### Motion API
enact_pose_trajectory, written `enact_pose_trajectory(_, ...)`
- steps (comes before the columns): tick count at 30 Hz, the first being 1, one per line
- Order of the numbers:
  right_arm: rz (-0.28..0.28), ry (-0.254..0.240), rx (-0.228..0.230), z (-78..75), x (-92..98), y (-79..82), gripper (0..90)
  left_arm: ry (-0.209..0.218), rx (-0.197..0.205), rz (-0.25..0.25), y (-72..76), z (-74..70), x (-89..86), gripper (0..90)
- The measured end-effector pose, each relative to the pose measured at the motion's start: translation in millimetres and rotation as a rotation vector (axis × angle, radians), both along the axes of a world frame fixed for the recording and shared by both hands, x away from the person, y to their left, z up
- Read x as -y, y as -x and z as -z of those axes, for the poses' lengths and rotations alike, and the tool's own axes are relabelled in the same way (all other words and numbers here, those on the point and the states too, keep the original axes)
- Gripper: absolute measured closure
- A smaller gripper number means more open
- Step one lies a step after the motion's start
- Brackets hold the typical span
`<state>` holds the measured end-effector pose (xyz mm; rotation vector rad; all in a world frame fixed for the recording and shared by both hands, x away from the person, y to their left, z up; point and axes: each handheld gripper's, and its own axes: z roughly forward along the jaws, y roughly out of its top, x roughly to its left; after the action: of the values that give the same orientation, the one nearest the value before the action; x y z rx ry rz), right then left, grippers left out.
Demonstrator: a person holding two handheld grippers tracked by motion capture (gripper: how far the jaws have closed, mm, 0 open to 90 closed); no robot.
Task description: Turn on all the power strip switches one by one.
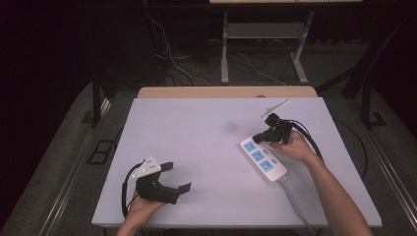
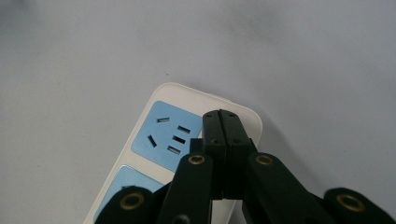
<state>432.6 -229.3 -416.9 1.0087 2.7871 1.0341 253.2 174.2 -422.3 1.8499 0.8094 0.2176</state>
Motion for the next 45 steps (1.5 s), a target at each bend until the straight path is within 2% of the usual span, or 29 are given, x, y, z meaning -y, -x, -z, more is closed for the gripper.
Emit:
enact_pose_trajectory(6, -0.006, 0.022, 0.017, -1.7, -2.7, 1.5, 90.0, -0.004, 0.000, 0.001, -0.7, 0.2, 0.2, 0.0)
enact_pose_trajectory(8, -0.013, 0.042, 0.014, -3.4, -4.6, 1.1, 90.0, -0.004, 0.000, 0.000, -0.7, 0.1, 0.1, 0.0)
enact_pose_trajectory(13, -0.006, 0.058, 0.009, -6.5, -4.7, 1.0, 90.0, -0.001, 0.002, 0.002, -0.5, -0.2, -0.3, 0.0)
enact_pose_trajectory(19, 0.007, 0.002, 0.022, -17.4, 2.1, 3.5, 90.0, 0.000, 0.002, 0.001, -1.1, -0.2, -0.4, 0.0)
enact_pose_trajectory(25, 0.055, -0.030, 0.033, -31.6, 18.0, 9.3, 89.7, 0.002, 0.002, 0.002, -0.3, -0.4, 0.5, 0.0)
enact_pose_trajectory(27, 0.066, -0.032, 0.038, -35.3, 22.0, 11.6, 87.0, 0.002, 0.002, 0.003, -0.3, -0.3, 0.6, 0.0)
enact_pose_trajectory(30, 0.088, -0.045, 0.046, -40.6, 28.7, 16.1, 80.0, 0.002, 0.002, 0.004, -0.2, -0.3, 0.9, 0.0)
enact_pose_trajectory(37, 0.165, -0.085, 0.083, -49.4, 42.4, 30.7, 49.0, 0.003, 0.001, 0.003, 0.3, -0.5, 1.8, 0.0)
enact_pose_trajectory(40, 0.203, -0.094, 0.094, -53.1, 47.0, 37.3, 34.5, 0.005, 0.001, 0.003, 0.2, -0.5, 2.0, 0.0)
enact_pose_trajectory(45, 0.258, -0.120, 0.108, -58.1, 54.0, 52.6, 1.0, 0.009, 0.002, 0.003, 0.4, -0.7, 1.8, 0.0)
